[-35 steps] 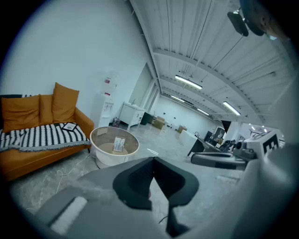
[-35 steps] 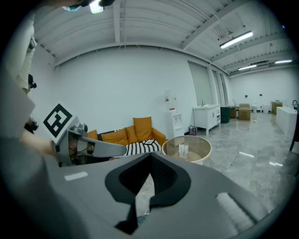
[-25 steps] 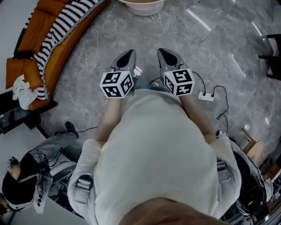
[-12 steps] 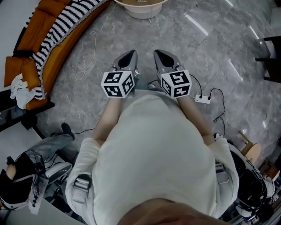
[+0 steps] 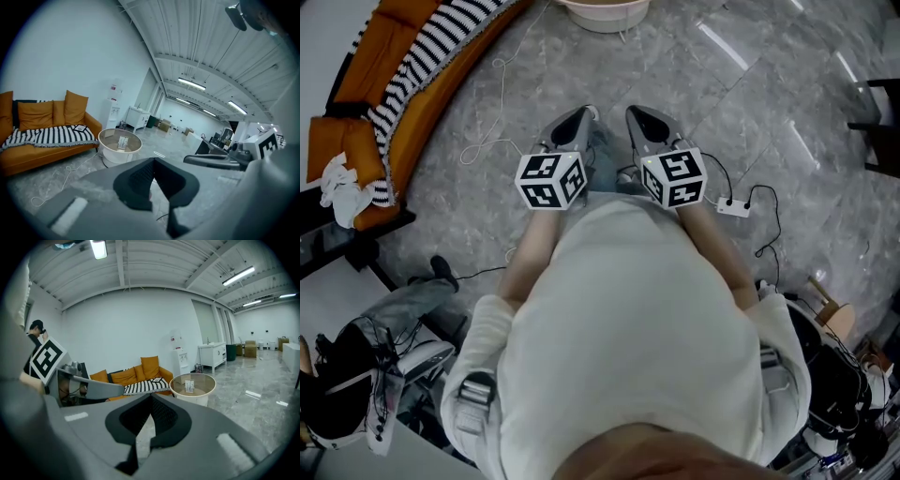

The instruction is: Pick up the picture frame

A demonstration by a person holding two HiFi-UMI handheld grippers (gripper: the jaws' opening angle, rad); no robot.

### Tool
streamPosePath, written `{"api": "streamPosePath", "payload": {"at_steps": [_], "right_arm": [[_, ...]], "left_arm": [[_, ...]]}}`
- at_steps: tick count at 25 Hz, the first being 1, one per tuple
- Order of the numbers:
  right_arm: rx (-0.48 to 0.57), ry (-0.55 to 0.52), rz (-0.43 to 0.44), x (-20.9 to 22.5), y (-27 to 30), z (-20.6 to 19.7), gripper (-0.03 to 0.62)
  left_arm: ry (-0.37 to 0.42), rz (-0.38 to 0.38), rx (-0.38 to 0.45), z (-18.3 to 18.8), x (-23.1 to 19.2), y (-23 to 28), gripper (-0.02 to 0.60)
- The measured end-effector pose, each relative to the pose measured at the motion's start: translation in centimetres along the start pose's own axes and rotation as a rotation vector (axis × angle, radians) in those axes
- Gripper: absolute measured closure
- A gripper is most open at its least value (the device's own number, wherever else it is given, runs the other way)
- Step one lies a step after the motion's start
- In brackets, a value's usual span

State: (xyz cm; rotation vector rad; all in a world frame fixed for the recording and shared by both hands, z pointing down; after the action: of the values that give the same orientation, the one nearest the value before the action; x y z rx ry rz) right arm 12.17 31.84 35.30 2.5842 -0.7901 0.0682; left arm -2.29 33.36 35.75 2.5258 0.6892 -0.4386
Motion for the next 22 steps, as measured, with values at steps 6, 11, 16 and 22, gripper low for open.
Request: {"api": "streamPosePath", "payload": {"at_steps": [6, 11, 16, 22], "right_arm": [[-0.012, -0.007, -0.02, 0.8, 2.3, 0.7, 0.595], [-0.016, -0.011, -0.018, 1.6, 5.2, 2.0, 0.595], [-0.027, -0.004, -0.02, 4.4, 9.9, 4.6, 0.595], [-0.037, 0.001, -0.028, 5.5, 14.7, 7.4, 0.595]], "left_arm": [[-0.008, -0.026, -0.009, 0.7, -1.6, 1.9, 0.581], [-0.006, -0.045, -0.016, 2.4, -3.6, 4.1, 0.581], [-0.004, -0.059, -0.035, 5.4, -5.9, 8.5, 0.581], [0.016, -0.085, -0.06, 8.9, -8.7, 11.9, 0.581]]}}
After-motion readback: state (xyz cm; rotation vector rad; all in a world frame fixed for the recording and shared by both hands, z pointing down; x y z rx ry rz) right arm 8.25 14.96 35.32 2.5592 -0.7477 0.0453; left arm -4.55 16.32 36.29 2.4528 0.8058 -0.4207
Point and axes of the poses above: the fingertips, and each gripper's own axes: y forward along the fingers, x to its right, z out of its top, the point moved 6 cm from there along -y, backward along the fingers, and after that the axes turned 8 degrees about -z, right-handed, at the moved point
